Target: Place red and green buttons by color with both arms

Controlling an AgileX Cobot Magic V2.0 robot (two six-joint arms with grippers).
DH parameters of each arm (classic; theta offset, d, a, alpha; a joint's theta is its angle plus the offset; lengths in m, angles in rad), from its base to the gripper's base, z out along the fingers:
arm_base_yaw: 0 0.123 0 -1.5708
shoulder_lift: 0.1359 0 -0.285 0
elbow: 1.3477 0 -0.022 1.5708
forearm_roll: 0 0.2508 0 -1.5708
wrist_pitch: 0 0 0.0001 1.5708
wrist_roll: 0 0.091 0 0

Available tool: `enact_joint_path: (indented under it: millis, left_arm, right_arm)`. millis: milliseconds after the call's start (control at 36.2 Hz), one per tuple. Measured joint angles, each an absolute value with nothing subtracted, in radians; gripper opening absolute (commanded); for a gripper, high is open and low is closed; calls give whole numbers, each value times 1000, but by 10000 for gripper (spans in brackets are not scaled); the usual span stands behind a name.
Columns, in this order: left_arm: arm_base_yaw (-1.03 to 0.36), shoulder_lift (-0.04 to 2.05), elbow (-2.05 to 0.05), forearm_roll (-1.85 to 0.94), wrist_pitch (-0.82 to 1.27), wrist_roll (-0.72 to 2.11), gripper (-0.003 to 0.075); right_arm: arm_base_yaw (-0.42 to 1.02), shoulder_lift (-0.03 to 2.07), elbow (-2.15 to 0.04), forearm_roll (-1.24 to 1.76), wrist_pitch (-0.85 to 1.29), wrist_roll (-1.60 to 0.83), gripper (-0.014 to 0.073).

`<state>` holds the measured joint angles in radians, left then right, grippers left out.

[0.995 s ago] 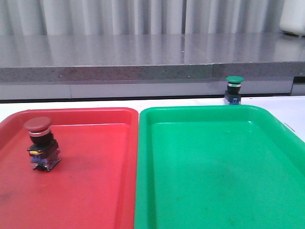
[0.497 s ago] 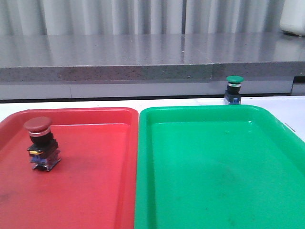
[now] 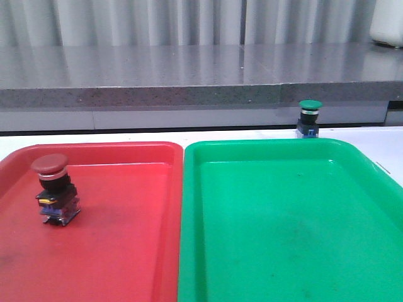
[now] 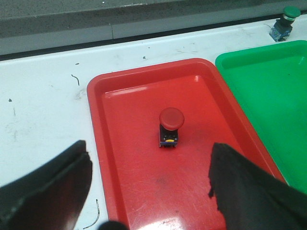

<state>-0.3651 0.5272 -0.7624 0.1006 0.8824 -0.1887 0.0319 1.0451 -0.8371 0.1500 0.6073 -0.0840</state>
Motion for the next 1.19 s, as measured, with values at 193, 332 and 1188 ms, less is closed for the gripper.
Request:
enact_joint_path:
  millis: [193, 332, 1188]
  left_arm:
    - [-365, 527, -762, 102, 878, -189, 502]
    - [-365, 527, -762, 102, 878, -189, 502]
    - [-365, 527, -762, 102, 875, -189, 502]
  right_arm:
    - [37, 1262, -966, 188, 568, -85, 612]
    - [62, 1413, -1068, 194, 548, -87, 612]
    - [96, 2173, -1719, 220, 512, -89, 335]
